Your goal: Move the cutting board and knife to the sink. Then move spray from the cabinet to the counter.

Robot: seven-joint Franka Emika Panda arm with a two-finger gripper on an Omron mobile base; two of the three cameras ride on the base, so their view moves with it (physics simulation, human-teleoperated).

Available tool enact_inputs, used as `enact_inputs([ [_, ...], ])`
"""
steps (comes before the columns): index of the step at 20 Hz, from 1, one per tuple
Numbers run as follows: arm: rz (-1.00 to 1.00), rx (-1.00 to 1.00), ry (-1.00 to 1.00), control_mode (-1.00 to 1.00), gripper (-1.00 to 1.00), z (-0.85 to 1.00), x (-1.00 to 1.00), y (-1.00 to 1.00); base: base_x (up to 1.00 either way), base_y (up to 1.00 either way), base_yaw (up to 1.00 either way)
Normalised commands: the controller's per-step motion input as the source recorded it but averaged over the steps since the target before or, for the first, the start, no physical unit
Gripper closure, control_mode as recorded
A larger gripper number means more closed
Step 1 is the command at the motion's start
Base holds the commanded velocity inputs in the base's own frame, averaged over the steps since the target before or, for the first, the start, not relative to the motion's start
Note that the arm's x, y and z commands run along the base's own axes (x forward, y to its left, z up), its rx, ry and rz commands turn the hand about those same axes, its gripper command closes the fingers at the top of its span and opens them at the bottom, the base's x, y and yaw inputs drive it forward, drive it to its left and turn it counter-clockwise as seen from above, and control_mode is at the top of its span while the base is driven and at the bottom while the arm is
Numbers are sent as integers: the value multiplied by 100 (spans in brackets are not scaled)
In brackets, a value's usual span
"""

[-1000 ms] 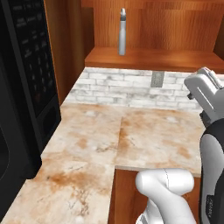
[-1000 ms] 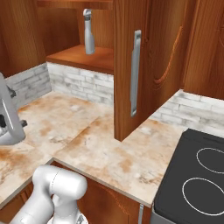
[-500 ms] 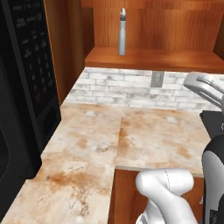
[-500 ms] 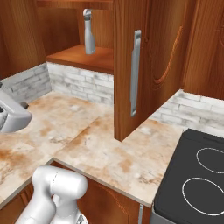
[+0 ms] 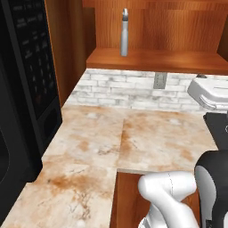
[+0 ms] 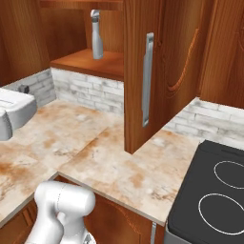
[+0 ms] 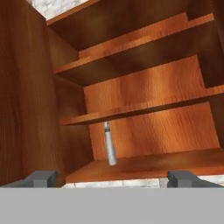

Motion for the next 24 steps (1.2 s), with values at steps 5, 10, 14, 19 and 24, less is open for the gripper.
enact_inputs([
  [5,0,-14,-21,-100,-100,33,35,0,0,0,0],
  [10,-5,0,3,-100,-100,20,53,0,0,0,0],
  [14,-7,-1,12,-100,-100,24,53,0,0,0,0],
  [19,-1,-2,6,-100,-100,16,48,0,0,0,0],
  [24,5,0,3,-100,-100,0,36,0,0,0,0],
])
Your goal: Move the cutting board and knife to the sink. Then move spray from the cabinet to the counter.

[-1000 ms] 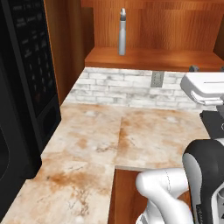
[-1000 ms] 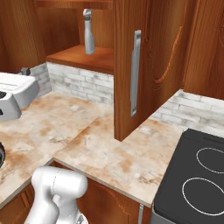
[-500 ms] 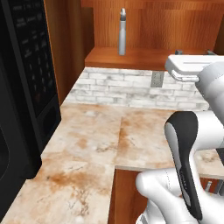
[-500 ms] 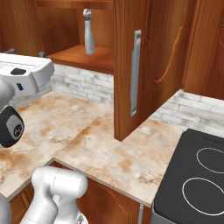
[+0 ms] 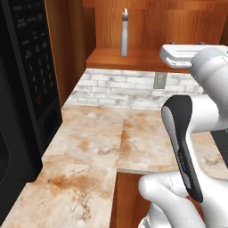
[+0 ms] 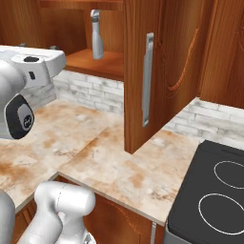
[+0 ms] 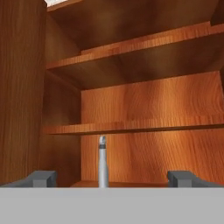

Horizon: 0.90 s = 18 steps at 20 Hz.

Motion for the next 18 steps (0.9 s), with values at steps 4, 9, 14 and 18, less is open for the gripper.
enact_inputs([
  [4,3,0,6,-100,-100,0,44,0,0,0,0],
  [9,0,-1,10,-100,-100,0,55,6,0,0,0],
  [14,0,-3,8,-100,-100,0,60,12,0,0,0],
  [18,0,-2,6,-100,-100,0,57,6,0,0,0],
])
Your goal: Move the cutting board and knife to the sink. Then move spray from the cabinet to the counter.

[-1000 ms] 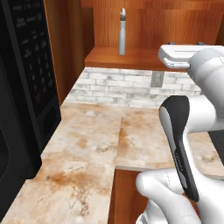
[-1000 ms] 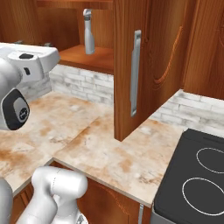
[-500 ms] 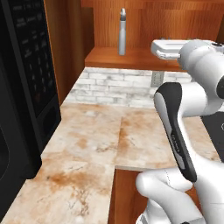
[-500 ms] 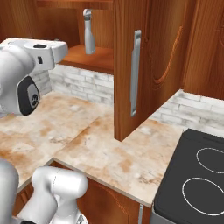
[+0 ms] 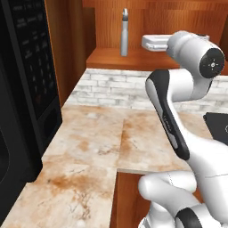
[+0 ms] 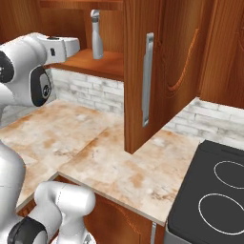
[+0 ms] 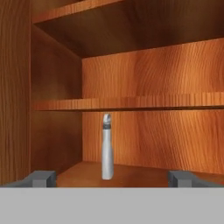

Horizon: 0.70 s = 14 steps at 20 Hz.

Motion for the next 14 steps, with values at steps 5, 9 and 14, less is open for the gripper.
enact_inputs([
  [5,0,-1,8,-100,-100,0,52,5,0,0,0],
  [9,0,0,7,-100,-100,0,51,6,0,0,0],
  [14,1,0,6,-100,-100,0,48,2,0,0,0],
])
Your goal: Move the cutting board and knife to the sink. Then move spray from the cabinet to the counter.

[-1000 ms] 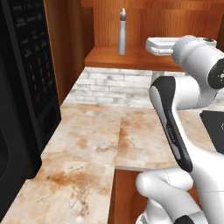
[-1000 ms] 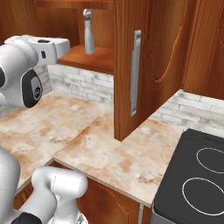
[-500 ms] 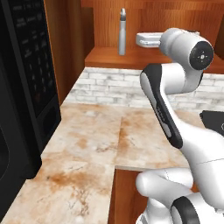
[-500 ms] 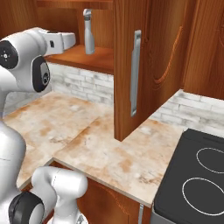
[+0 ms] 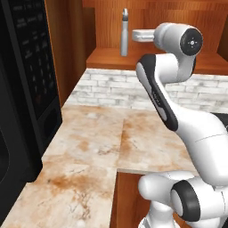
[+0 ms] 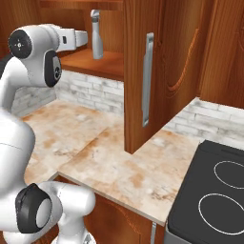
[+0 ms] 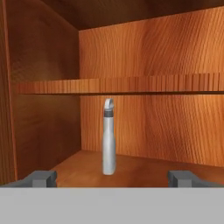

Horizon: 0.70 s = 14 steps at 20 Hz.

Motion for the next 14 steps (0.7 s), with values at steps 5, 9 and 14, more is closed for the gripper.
enact_inputs([
  [5,1,0,4,-100,-100,0,41,0,0,0,0],
  [9,1,0,0,-100,-100,0,36,0,0,0,0],
  [14,0,0,0,-100,-100,-1,24,1,0,0,0],
])
